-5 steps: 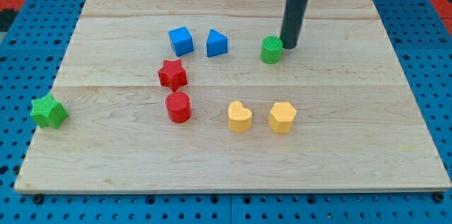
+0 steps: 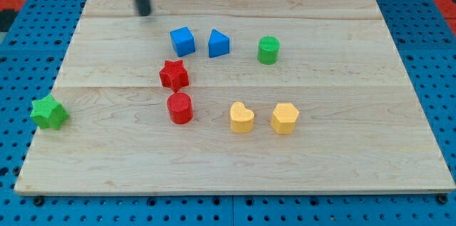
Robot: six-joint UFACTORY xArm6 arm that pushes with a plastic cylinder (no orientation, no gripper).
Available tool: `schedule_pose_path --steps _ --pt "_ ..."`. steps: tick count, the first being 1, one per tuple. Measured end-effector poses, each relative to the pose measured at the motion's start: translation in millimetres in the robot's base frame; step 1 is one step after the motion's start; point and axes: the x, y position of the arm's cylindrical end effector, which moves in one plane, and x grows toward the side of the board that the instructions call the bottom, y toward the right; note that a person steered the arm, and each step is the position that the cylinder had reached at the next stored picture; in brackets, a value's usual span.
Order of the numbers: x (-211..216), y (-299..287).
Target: Push green star to yellow hexagon
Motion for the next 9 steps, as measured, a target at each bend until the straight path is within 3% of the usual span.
schedule_pose_path --steps 2,3,4,5,6,7,9 --pt "182.8 -66.2" --pt "256.2 -39.7" --pt "292.5 -6.1" --pt "207.3 -60.3" --pt "183.5 -92.3" --pt "248.6 -93.1" --pt "300.4 -93.7"
